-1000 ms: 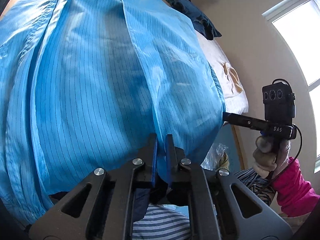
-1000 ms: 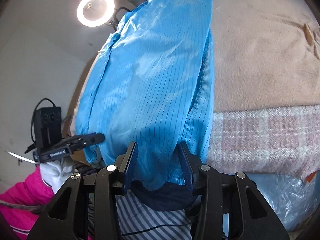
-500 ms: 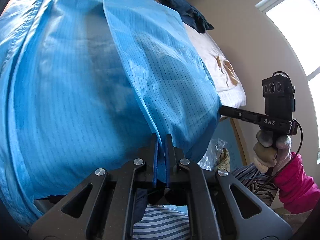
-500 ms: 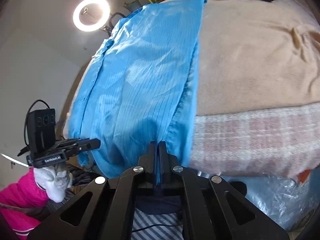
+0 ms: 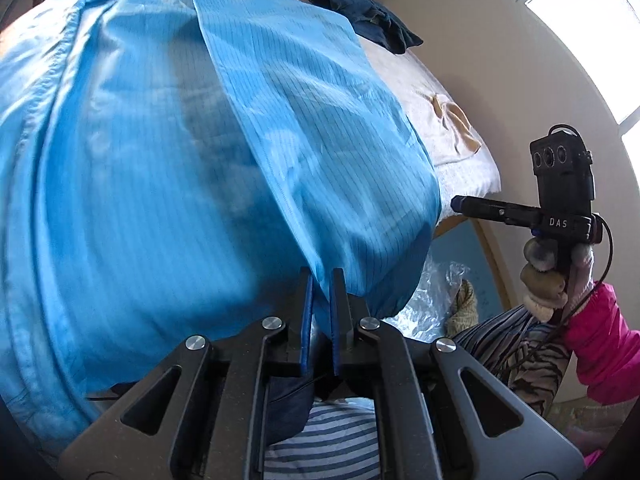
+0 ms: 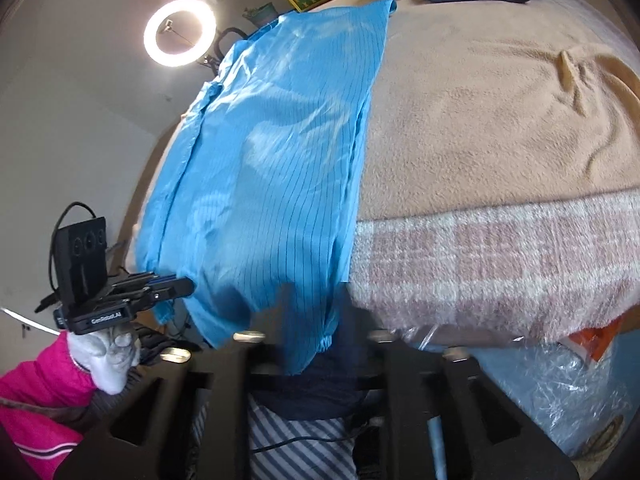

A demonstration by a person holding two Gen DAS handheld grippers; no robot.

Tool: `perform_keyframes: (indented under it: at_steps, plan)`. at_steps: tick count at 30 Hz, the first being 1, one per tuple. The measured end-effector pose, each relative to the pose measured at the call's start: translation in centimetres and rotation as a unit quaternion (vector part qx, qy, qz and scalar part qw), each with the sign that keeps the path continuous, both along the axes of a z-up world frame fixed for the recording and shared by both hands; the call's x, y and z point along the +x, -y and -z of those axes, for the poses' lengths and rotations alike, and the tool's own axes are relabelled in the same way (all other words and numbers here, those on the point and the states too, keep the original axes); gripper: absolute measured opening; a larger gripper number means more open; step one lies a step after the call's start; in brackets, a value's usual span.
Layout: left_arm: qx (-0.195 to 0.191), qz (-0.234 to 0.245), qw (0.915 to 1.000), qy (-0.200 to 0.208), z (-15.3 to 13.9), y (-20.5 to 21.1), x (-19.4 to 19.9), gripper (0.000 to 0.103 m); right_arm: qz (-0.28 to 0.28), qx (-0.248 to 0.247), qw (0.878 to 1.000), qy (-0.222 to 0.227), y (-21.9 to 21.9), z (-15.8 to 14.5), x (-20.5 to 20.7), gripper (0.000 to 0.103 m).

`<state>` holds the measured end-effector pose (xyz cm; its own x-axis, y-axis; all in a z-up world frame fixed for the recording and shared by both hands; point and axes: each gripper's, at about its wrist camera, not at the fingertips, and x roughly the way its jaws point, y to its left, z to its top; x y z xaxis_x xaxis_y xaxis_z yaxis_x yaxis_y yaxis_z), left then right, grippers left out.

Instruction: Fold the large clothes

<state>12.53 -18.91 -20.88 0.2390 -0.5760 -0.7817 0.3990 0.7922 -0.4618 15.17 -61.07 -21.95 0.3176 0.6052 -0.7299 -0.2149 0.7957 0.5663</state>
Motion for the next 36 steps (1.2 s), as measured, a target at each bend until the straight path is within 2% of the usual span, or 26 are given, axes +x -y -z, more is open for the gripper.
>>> perform_keyframes:
  at_steps: [5, 8, 10, 14, 16, 23, 25, 27, 28, 32, 36]
  plan:
    - [0.001, -0.001, 0.9994, 0.034, -1.7, -0.2, -1.2, 0.004, 0.005, 0.029, 1.0, -0.009, 0.7, 0.7, 0.6, 0.038]
    - [0.008, 0.009, 0.9985, 0.053, -2.2, 0.6, -1.2, 0.004, -0.001, 0.057, 0.998, -0.04, 0.8, 1.8, 1.1, 0.038]
    - [0.006, 0.013, 0.9985, 0.053, -2.0, 1.0, -0.8, 0.004, -0.009, 0.072, 0.996, -0.054, 0.6, 2.4, 1.1, 0.038]
    - [0.016, 0.033, 0.9979, 0.053, -1.3, 2.5, 0.6, 0.004, -0.036, 0.062, 0.995, -0.063, -0.8, 3.9, 0.7, 0.04]
    - [0.014, 0.038, 0.998, 0.049, -1.0, 3.1, 1.3, 0.004, -0.035, 0.073, 0.994, -0.067, -1.3, 4.7, 0.8, 0.044]
    - [0.013, 0.04, 0.9979, 0.05, -0.8, 3.4, 2.5, 0.004, -0.044, 0.096, 0.992, -0.066, -2.8, 6.3, 1.7, 0.044]
    - [0.014, 0.04, 0.9979, 0.049, -0.7, 3.4, 2.9, 0.004, -0.052, 0.121, 0.988, -0.079, -2.7, 5.9, 1.2, 0.036]
    - [0.015, 0.043, 0.9979, 0.046, -0.3, 3.6, 3.2, 0.004, -0.048, 0.145, 0.985, -0.083, -2.3, 5.1, 0.6, 0.013]
    - [0.016, 0.045, 0.9978, 0.045, -0.2, 3.8, 3.2, 0.004, -0.046, 0.149, 0.985, -0.078, -2.1, 4.5, 0.1, 0.008]
    - [0.017, 0.05, 0.9975, 0.047, 0.1, 4.2, 3.2, 0.004, -0.04, 0.138, 0.989, -0.041, -2.4, 1.4, -1.3, 0.004]
    - [0.021, 0.051, 0.9972, 0.05, -0.1, 4.3, 3.3, 0.004, -0.029, 0.119, 0.992, -0.027, -2.9, 0.1, -1.6, 0.002]
